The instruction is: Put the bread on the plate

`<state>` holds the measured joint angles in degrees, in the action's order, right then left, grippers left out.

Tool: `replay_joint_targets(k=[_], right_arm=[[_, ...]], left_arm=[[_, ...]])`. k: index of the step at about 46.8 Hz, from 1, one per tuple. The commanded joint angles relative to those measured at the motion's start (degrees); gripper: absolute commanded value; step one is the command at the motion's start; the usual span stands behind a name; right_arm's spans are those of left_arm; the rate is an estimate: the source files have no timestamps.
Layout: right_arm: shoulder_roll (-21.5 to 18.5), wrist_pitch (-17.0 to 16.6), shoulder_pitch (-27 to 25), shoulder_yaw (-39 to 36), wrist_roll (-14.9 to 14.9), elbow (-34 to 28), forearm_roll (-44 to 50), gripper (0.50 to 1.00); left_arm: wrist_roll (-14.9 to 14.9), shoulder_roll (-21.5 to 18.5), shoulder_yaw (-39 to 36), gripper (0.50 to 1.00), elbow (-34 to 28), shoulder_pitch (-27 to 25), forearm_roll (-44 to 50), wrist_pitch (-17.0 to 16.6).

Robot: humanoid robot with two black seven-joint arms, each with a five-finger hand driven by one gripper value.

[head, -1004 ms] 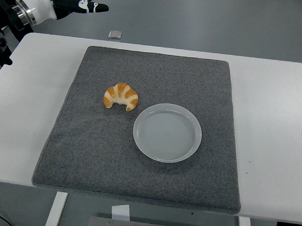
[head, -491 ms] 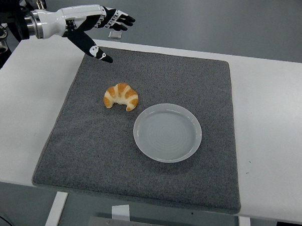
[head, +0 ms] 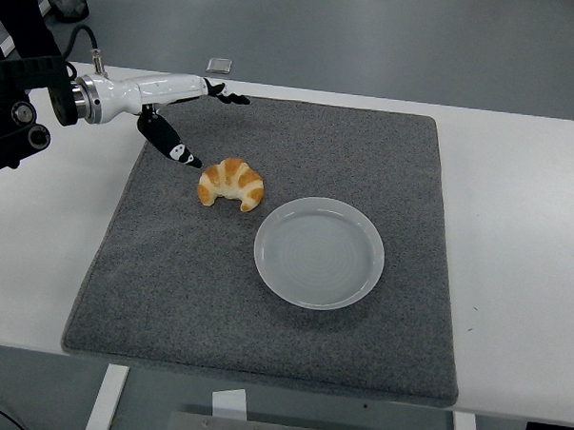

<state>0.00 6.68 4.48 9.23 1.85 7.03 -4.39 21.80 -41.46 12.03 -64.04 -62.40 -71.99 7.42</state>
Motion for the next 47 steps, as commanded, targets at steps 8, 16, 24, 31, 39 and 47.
replay_joint_targets(k=[8,16,24,31,39,47], right_arm=[[0.0,0.0,-0.09,0.0,0.0,0.0,0.0,0.952],[0.0,0.09,-0.09,0.0,0.0,0.0,0.0,0.952],[0.0,0.01,-0.18,0.0,0.0,0.0,0.0,0.952],[0.0,0.09,-0.18,0.0,0.0,0.0,0.0,0.952],[0.0,0.01,-0.18,0.0,0.0,0.0,0.0,0.952],[0.0,0.09,-0.18,0.0,0.0,0.0,0.0,0.952]], left_arm=[[0.0,3.66,0.1,0.973,0.85,1.76,0.53,-1.35],[0.0,6.74,0.01,0.973,2.69,3.34,0.53,-3.2],[0.0,7.01,0.01,0.973,3.75,4.66,0.36,-3.37],[0.52,8.85,0.01,0.973,6.56,5.53,0.01,-4.87],[0.7,10.17,-0.07,0.971,8.41,6.24,0.01,-5.75],[0.7,11.75,0.01,0.971,9.72,6.77,0.01,-6.1]])
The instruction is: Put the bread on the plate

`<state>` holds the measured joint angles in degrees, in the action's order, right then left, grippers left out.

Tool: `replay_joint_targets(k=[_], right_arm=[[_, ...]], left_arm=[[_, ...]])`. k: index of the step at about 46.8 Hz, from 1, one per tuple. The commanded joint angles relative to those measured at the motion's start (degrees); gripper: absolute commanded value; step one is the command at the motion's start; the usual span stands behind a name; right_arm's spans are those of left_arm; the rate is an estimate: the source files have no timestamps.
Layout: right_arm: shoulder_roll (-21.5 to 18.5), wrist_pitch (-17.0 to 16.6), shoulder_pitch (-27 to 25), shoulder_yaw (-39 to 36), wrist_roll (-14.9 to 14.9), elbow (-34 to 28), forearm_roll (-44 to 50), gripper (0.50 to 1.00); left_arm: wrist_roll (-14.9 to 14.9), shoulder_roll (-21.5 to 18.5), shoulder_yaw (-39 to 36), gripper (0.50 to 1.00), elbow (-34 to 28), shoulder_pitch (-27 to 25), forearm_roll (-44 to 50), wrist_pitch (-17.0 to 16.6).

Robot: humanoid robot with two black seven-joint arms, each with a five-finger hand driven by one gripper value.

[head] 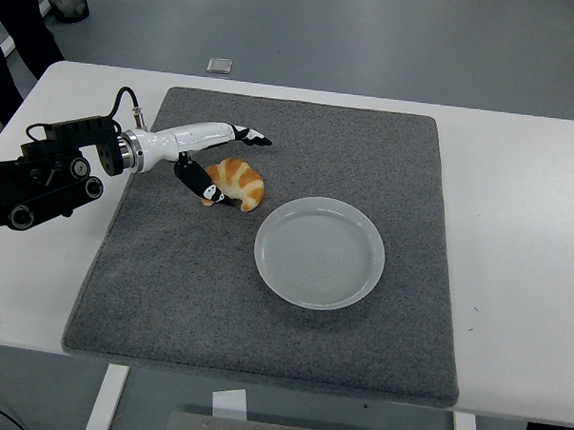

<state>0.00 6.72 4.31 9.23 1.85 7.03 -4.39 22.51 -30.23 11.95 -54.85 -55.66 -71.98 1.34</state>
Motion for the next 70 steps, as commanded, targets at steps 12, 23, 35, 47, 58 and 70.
replay_joint_targets(k=[12,23,35,47,58,70], right_arm=[[0.0,0.05,0.0,0.0,0.0,0.0,0.0,0.952],[0.0,0.05,0.0,0.0,0.0,0.0,0.0,0.952],[0.0,0.14,0.0,0.0,0.0,0.0,-0.09,0.952],[0.0,0.14,0.0,0.0,0.0,0.0,-0.09,0.952],[0.0,0.14,0.0,0.0,0.0,0.0,-0.09,0.952],[0.0,0.14,0.0,0.0,0.0,0.0,-0.09,0.952]], left_arm=[[-0.01,1.57,0.09,0.964,2.2,0.37,0.09,-0.11],[0.52,3.33,0.09,0.962,4.84,1.08,0.18,-0.2],[0.69,3.69,0.09,0.945,5.54,1.34,0.26,-0.29],[1.83,3.69,-1.4,0.771,6.33,1.6,0.0,-2.48],[2.19,3.6,-1.84,0.636,7.48,1.69,0.09,-2.57],[3.24,3.51,-1.84,0.5,7.39,1.08,0.0,-2.57]])
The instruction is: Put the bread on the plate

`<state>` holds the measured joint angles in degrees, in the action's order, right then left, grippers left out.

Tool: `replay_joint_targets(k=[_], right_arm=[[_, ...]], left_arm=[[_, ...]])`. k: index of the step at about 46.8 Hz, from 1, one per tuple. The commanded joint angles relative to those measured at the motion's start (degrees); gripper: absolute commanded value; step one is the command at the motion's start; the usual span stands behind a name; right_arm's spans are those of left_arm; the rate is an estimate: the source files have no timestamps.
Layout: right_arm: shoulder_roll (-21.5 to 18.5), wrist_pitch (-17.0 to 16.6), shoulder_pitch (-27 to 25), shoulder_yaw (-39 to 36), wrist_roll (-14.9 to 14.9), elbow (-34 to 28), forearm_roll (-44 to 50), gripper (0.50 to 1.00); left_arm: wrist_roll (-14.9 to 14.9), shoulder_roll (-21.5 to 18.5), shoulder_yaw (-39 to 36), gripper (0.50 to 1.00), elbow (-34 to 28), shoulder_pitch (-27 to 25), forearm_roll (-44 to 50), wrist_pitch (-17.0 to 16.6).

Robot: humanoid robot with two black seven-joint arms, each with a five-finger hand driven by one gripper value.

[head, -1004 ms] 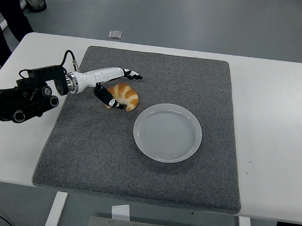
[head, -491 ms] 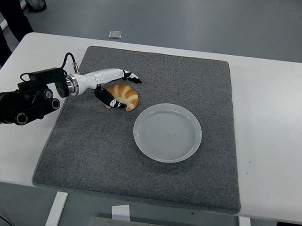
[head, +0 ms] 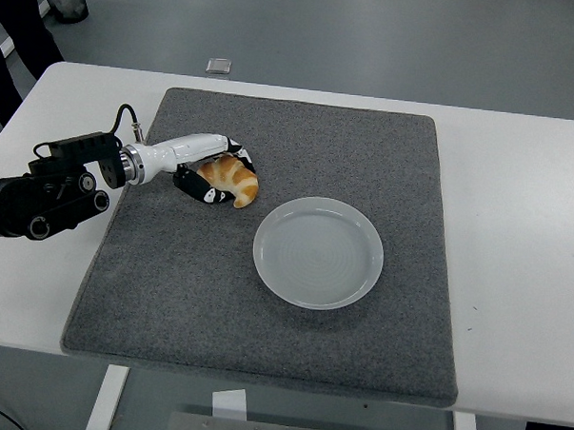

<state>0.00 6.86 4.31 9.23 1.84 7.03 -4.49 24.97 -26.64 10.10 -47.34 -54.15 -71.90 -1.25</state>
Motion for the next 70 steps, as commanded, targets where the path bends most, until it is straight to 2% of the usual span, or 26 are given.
replay_joint_targets(k=[1,20,27,45,58,70], right_arm=[[0.0,0.0,0.0,0.0,0.0,0.0,0.01,0.952],[0.0,0.0,0.0,0.0,0.0,0.0,0.01,0.952],[0.0,0.0,0.0,0.0,0.0,0.0,0.01,0.952],[0.0,-0.09,0.0,0.0,0.0,0.0,-0.08,0.952],[0.0,-0.09,0.0,0.0,0.0,0.0,-0.08,0.952],[0.0,0.0,0.0,0.0,0.0,0.0,0.01,0.952]], left_arm=[[1.13,-0.08,0.01,0.5,-0.03,-0.51,-0.08,0.02],[2.01,-0.34,0.01,0.5,-0.64,-0.87,-0.43,-0.07],[2.01,-1.04,-0.08,0.5,-0.82,-2.36,-0.6,-1.91],[2.01,-8.33,0.01,0.5,-4.33,-5.61,-3.42,-2.18],[2.8,-13.35,0.01,0.5,-4.86,-11.58,-5.17,-2.35],[3.16,-13.79,0.01,0.5,-4.78,-18.0,-8.25,-2.62]])
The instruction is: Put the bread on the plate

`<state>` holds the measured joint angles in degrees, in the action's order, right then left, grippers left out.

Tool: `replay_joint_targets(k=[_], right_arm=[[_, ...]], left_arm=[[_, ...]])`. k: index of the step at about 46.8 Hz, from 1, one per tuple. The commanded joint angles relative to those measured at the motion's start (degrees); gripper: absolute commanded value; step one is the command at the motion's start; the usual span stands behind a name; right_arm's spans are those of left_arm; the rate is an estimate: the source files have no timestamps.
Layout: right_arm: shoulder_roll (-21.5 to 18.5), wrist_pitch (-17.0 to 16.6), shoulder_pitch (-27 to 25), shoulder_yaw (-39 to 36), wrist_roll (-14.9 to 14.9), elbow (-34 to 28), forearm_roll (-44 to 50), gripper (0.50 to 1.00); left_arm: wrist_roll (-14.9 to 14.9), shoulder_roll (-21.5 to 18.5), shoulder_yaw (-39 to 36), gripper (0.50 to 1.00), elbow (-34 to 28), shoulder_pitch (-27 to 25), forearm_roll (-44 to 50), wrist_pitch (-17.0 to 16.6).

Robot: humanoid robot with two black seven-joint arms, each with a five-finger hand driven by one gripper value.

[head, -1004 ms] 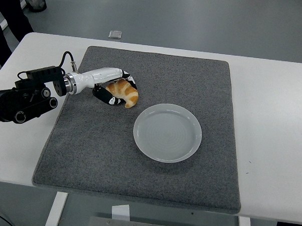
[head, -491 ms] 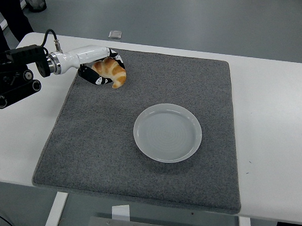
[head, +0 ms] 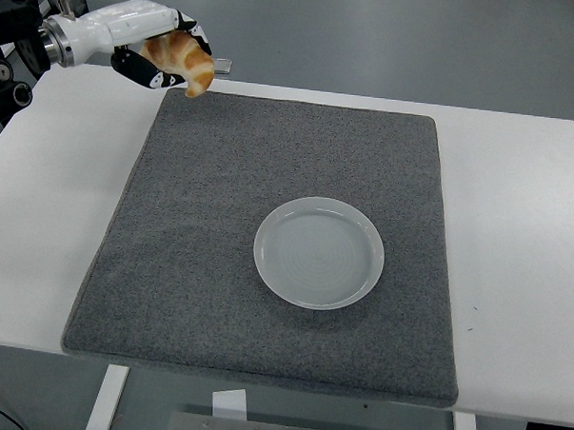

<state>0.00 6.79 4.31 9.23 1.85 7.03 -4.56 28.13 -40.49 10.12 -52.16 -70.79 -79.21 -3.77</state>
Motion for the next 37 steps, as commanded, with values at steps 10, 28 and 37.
replay_joint_targets(k=[10,28,37], right_arm=[[0.0,0.06,0.0,0.0,0.0,0.0,-0.01,0.952],[0.0,-0.03,0.0,0.0,0.0,0.0,-0.01,0.952],[0.0,-0.03,0.0,0.0,0.0,0.0,-0.01,0.952]], left_arm=[[-0.09,0.76,-0.01,0.5,-0.22,-4.44,-2.09,-1.68],[-0.8,5.51,-1.06,0.5,-9.79,-4.18,-2.18,-1.68],[-1.06,9.99,-2.56,0.5,-12.26,-4.01,-2.18,-2.03]])
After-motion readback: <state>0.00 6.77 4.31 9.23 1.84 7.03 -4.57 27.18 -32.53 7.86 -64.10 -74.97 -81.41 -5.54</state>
